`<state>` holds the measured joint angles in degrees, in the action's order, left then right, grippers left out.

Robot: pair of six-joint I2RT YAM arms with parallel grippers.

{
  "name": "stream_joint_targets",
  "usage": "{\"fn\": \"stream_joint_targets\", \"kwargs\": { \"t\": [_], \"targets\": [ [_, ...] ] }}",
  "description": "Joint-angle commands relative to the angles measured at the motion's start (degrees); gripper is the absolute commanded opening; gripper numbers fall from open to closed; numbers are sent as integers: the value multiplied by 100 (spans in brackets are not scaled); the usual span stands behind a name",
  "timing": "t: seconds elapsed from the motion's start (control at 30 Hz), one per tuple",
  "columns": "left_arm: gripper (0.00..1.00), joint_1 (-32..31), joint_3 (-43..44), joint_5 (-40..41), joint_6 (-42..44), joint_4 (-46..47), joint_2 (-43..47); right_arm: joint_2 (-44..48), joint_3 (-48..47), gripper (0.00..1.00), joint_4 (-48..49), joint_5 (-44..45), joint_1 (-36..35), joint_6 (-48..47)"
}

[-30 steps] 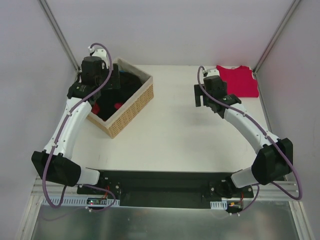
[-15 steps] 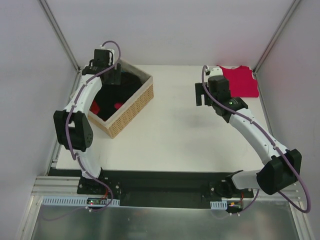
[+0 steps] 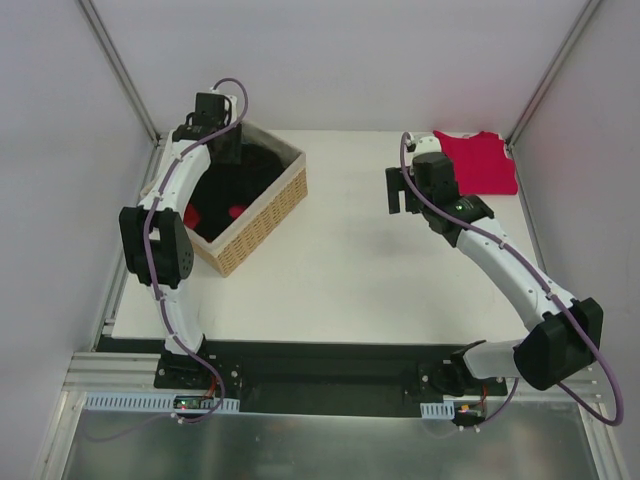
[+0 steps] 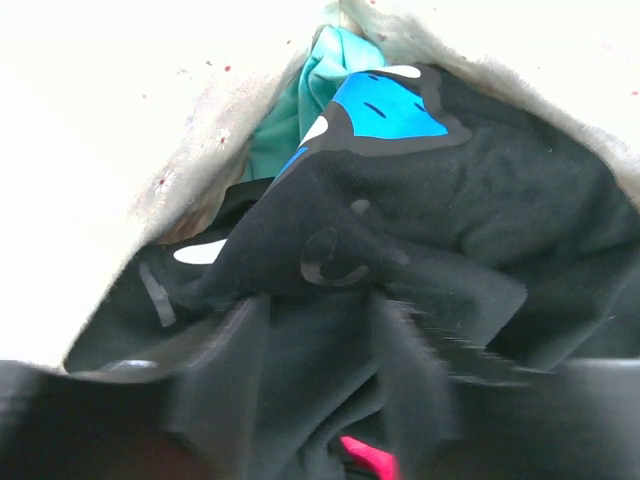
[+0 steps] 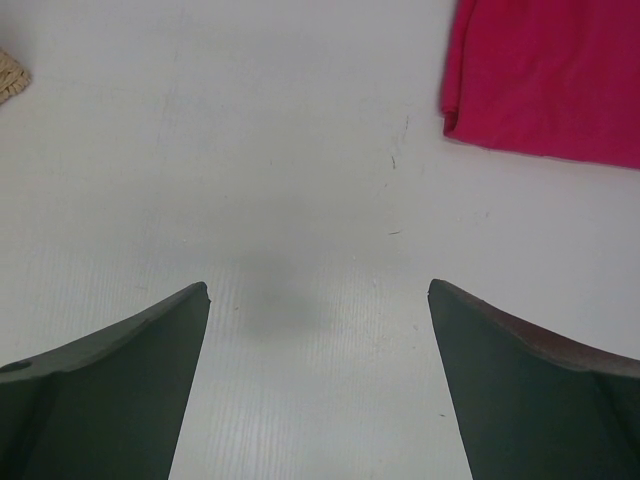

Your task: Fold and stack the t-shirts

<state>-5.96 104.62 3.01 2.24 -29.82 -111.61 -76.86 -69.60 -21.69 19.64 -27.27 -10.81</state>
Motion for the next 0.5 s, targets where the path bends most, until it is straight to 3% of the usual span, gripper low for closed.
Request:
{"fn": "stream_joint_targets", "kwargs": {
  "t": [0.0, 0.13, 0.2, 0.27, 0.3, 0.33, 0.47],
  "targets": [
    [33, -2, 147, -63, 66, -15, -124, 215, -18, 96, 113, -21, -51, -35],
    [27, 51, 94, -107, 31, -15, -176, 250, -1, 96, 104, -4, -51, -44],
    [17, 68, 94, -125, 13, -6, -203, 294, -1, 96, 104, 14, -59, -53],
    [18, 77, 94, -125, -4, -6, -221, 320, 8, 96, 104, 22, -59, -70],
    [27, 77, 94, -125, -22, -15, -212, 321, 8, 96, 104, 31, -68, -71],
    [98, 77, 103, -177, -31, -6, -186, 321, 8, 96, 104, 31, -68, -79],
    [99, 68, 313, -431, -22, -23, 7, 259, 8, 96, 130, -39, -77, -44]
  ]
}}
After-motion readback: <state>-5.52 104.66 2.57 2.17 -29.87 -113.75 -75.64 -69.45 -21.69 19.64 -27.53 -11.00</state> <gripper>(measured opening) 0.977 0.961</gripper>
